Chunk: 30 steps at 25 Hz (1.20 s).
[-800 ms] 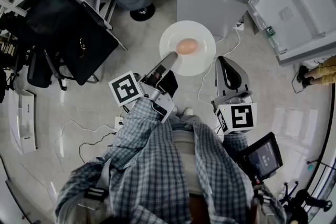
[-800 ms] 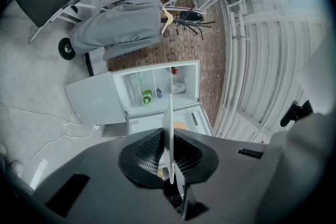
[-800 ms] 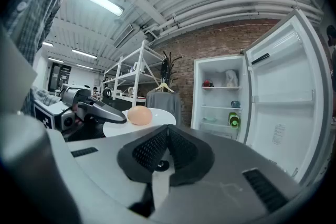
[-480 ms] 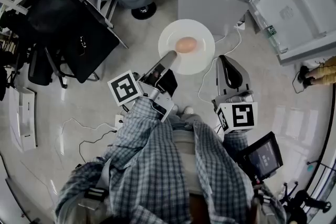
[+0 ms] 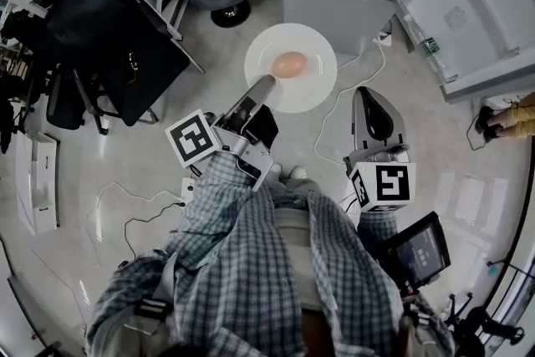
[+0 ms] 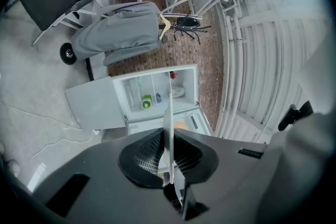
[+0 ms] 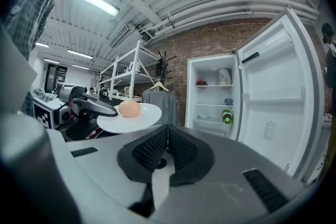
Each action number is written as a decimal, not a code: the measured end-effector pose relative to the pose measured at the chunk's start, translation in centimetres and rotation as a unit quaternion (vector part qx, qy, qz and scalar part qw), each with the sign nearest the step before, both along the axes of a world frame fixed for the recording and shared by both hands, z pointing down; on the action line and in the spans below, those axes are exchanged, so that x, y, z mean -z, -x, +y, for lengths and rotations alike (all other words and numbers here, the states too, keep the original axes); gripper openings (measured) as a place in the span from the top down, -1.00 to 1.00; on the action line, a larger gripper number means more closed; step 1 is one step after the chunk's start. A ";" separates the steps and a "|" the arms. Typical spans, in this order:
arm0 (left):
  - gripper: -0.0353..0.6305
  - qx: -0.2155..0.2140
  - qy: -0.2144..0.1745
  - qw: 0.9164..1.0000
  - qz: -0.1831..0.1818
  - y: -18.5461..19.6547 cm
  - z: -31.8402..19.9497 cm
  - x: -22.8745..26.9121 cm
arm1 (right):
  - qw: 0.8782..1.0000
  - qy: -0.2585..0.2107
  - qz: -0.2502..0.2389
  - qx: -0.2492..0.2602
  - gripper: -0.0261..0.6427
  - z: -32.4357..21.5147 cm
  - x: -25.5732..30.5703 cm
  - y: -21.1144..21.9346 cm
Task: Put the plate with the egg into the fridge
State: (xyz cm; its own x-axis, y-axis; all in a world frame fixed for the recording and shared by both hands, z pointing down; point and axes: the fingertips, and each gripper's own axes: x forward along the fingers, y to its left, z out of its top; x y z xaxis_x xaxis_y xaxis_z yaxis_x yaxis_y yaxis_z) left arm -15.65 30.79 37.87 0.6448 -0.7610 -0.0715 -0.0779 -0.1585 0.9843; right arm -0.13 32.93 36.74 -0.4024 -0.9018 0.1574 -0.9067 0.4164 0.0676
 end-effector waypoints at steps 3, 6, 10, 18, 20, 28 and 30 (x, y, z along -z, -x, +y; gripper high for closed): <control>0.82 0.006 -0.001 1.000 -0.004 -0.4 0.3 0.2 | 1.000 0.002 -0.006 -0.003 0.90 0.4 0.2 -0.8; 0.82 0.008 -0.004 1.000 -0.006 -1.2 0.7 0.4 | 1.000 0.001 -0.004 -0.001 0.90 0.8 0.0 -1.8; 0.82 0.012 -0.006 1.000 -0.006 -2.3 1.1 0.4 | 1.000 0.000 -0.006 0.002 0.90 1.3 -0.1 -3.0; 0.82 0.017 -0.010 1.000 0.000 -4.2 1.7 0.5 | 1.000 0.002 -0.010 0.000 0.90 1.9 -0.4 -5.0; 0.82 0.018 -0.012 1.000 -0.003 -4.5 1.3 0.4 | 1.000 -0.001 -0.012 0.001 0.90 1.7 -0.4 -5.4; 0.82 0.017 -0.020 1.000 0.001 -4.3 -1.7 0.6 | 1.000 -0.008 -0.019 -0.008 0.90 -0.5 -0.3 -5.7; 0.82 0.014 -0.024 1.000 0.003 -4.4 -3.0 0.9 | 1.000 -0.010 -0.013 -0.011 0.90 -1.5 -0.1 -5.8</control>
